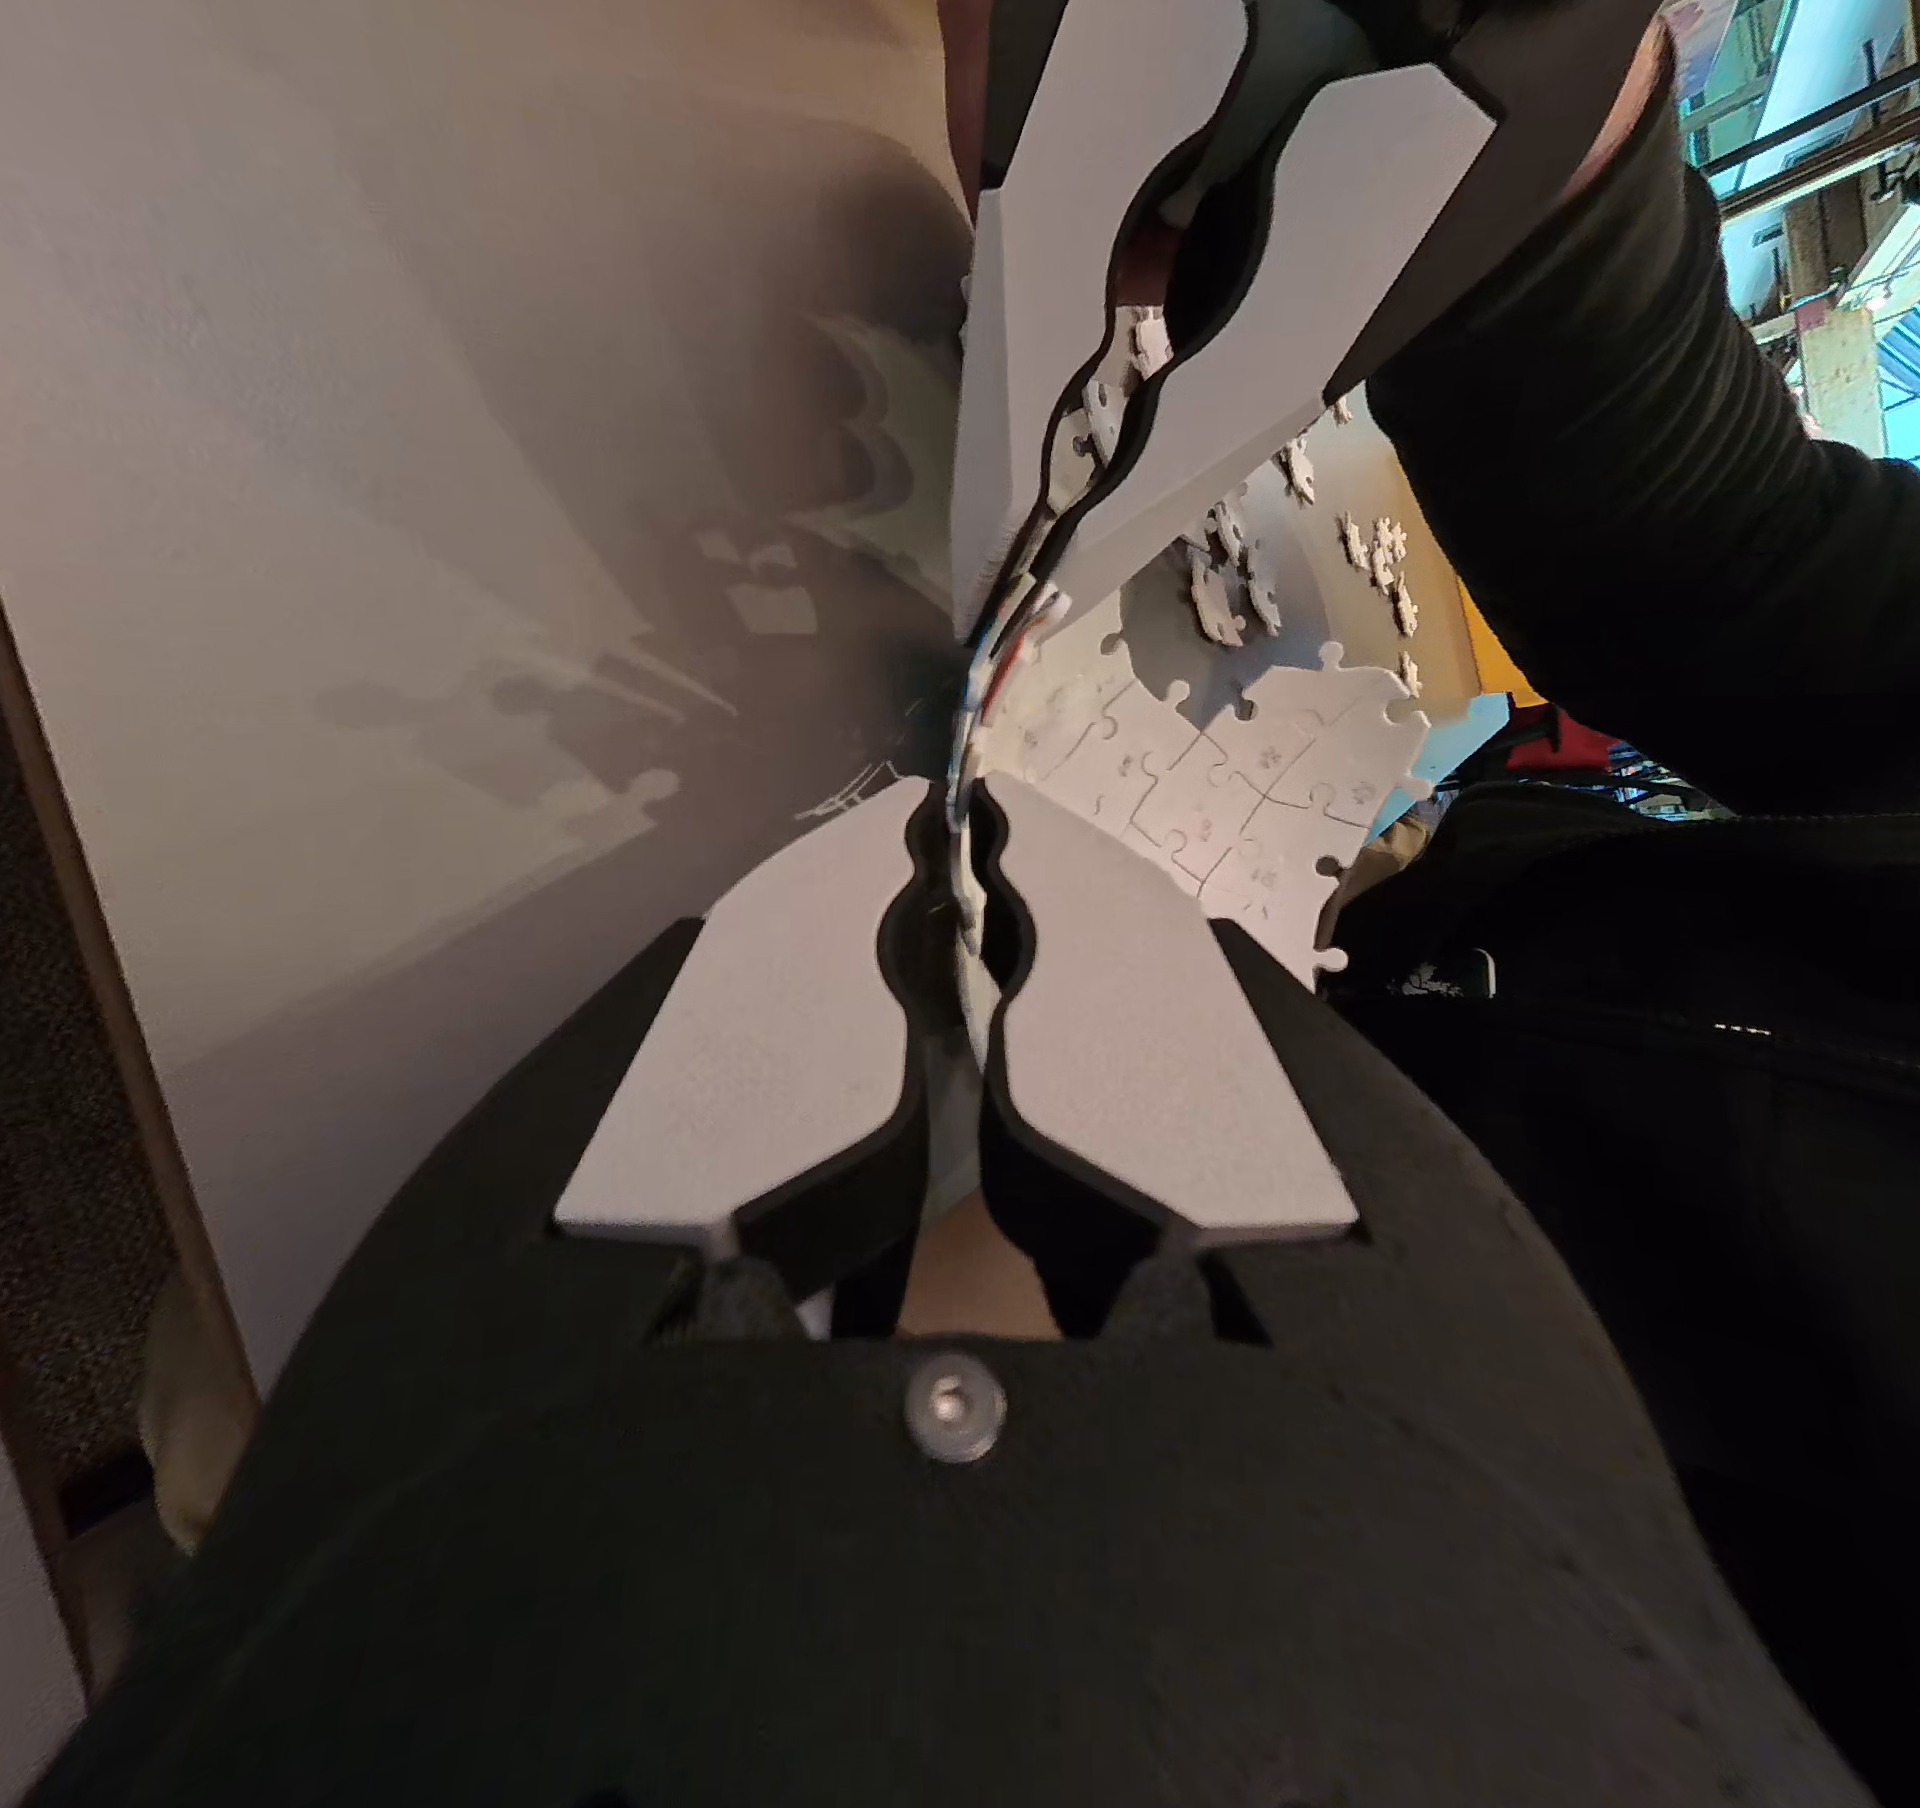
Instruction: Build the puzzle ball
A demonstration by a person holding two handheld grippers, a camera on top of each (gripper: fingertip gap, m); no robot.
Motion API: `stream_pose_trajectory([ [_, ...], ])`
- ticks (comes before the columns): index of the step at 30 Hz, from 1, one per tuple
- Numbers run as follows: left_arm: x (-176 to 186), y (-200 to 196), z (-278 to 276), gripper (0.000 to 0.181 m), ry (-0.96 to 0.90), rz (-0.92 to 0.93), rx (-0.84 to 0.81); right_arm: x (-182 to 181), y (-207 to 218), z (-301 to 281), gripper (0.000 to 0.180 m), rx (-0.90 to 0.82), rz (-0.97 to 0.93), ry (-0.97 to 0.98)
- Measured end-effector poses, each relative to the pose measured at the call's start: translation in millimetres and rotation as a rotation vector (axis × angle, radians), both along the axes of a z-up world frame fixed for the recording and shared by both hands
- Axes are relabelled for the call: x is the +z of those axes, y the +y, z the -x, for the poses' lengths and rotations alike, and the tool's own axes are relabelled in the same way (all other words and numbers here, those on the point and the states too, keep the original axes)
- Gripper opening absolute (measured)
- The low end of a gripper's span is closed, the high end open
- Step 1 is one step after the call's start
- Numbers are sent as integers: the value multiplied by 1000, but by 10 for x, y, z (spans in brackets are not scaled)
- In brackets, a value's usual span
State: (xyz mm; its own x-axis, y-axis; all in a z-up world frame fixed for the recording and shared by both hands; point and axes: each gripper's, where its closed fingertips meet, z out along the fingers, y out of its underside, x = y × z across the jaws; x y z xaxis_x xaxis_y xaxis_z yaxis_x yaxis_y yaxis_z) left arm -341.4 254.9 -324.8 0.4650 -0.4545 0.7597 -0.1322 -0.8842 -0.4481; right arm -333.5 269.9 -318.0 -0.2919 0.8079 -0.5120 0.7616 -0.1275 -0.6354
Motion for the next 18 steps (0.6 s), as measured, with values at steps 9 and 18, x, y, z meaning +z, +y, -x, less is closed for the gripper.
stream_pose_trajectory([
  [9,-23,-7,6,4,16,-7,-10,16,19,8,11,-6,16,2],
  [18,-27,-7,9,4,21,-9,-10,-40,-48,77,4,32,11,-17],
])
